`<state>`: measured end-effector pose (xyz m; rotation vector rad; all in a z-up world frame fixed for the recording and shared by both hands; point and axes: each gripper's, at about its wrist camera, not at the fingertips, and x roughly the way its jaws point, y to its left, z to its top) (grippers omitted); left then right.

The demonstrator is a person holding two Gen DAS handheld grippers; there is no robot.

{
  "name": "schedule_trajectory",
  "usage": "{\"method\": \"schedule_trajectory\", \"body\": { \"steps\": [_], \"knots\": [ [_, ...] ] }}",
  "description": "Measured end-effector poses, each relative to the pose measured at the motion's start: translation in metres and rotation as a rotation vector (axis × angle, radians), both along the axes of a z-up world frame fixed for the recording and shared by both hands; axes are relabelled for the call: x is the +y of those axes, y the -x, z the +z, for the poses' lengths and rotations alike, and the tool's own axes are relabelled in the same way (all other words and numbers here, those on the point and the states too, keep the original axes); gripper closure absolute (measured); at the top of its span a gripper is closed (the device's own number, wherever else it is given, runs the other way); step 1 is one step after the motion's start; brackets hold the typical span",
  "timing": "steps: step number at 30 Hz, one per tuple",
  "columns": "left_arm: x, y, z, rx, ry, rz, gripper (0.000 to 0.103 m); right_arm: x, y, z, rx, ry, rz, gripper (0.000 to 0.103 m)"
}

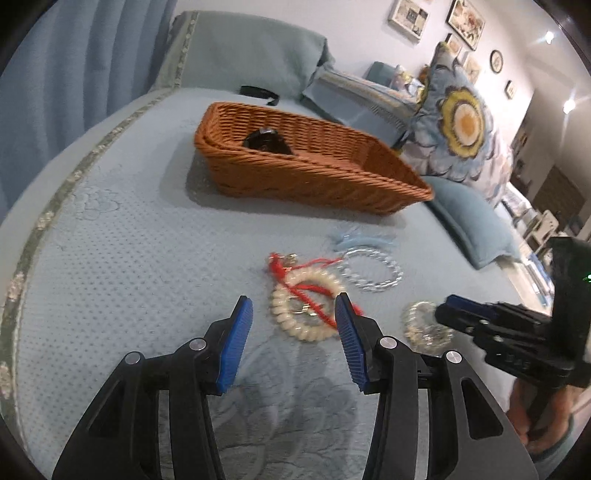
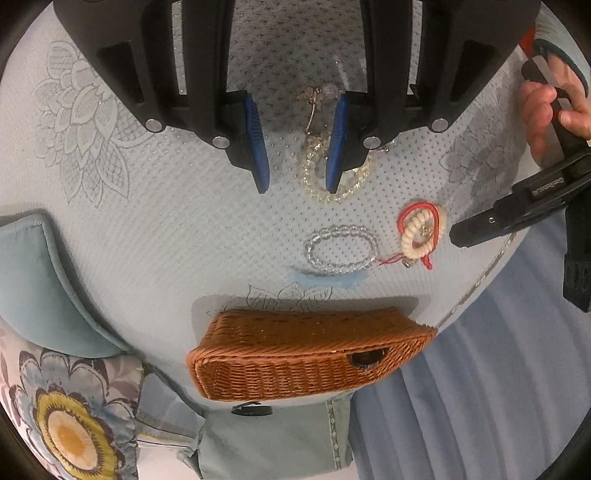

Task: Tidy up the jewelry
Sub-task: 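Grasp the cream coil bracelet with the left tool while the right tool grasps the clear bracelet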

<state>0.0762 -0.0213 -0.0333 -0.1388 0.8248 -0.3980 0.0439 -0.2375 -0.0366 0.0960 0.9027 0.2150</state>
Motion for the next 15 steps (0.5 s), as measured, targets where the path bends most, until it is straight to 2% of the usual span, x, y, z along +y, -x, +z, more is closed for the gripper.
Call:
{"method": "schedule_trajectory", "body": {
  "steps": [4, 7, 13, 14, 15],
  "knots": [
    [0.015, -0.004, -0.004, 0.032, 0.016, 0.027, 0.061, -0.002, -0.001, -0.003, 0.011, -0.003, -0.007, 0.074],
    [0.01, -0.009, -0.008, 0.06, 0.018, 0.001, 0.064, -0.002, -0.001, -0.004, 0.015, -0.007, -0.011, 0.074],
    [-0.013, -0.014, -0.015, 0.025, -0.105, 0.009, 0.064, 0.0, -0.001, -0.006, 0.017, 0.006, -0.009, 0.074],
    [-0.019, -0.013, -0.016, 0.01, -0.143, 0.011, 0.066, 0.001, -0.001, -0.007, 0.016, 0.014, -0.008, 0.074],
    [-0.021, -0.012, -0.016, 0.001, -0.165, 0.012, 0.074, 0.003, -0.001, -0.007, 0.014, 0.024, -0.007, 0.074]
  ]
}}
